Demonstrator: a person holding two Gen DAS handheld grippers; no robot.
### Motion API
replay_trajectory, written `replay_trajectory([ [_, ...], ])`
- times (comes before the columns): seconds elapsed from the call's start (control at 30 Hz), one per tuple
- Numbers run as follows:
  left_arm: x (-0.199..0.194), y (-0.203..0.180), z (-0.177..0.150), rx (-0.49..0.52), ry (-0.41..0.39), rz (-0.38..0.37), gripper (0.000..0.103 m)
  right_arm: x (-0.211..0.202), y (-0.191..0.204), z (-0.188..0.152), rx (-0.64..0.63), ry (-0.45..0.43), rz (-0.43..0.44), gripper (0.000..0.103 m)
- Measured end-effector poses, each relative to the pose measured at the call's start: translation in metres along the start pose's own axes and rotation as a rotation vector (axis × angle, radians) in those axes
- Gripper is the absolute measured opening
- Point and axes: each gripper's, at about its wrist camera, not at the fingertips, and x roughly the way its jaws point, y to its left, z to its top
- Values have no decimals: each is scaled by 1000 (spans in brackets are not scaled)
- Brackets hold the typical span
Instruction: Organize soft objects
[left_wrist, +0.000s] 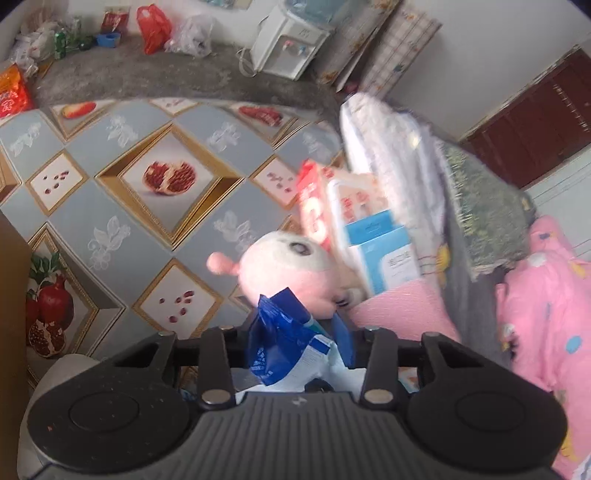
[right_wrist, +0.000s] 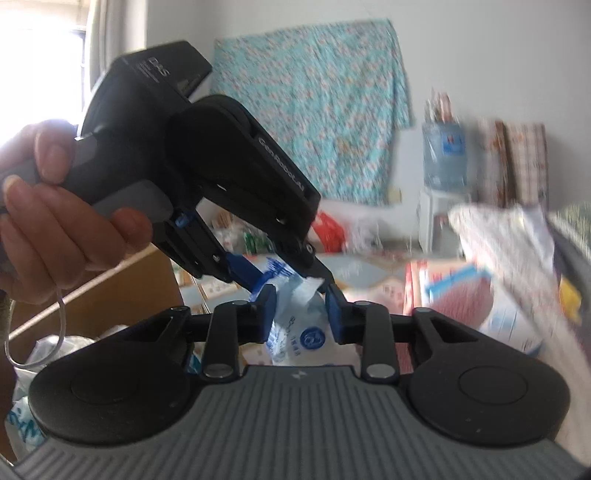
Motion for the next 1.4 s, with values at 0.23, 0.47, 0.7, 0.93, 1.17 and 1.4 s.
replay_trajectory([
  [0.23, -25, -22, -37, 69, -3, -37, 23, -48, 11, 9, -80, -56, 24, 11],
  [0.47, -30, -16, -90, 150, 34, -18, 17, -106, 4, -32, 45, 78, 121, 13],
  [0.7, -28, 7, -107, 179, 64, 22, 23, -126, -28, -36, 279, 140, 176, 19],
  [0.93, -66, 2, -77, 124, -75, -55, 61, -104, -102, -12, 786, 158, 302, 47],
  [1.17, 2, -19, -33, 100, 73, -2, 68, -76, -120, -21, 938, 204, 273, 49],
  [1.4, 26, -19, -33, 176, 76, 92, 38, -65, -127, -36, 952, 209, 260, 49],
])
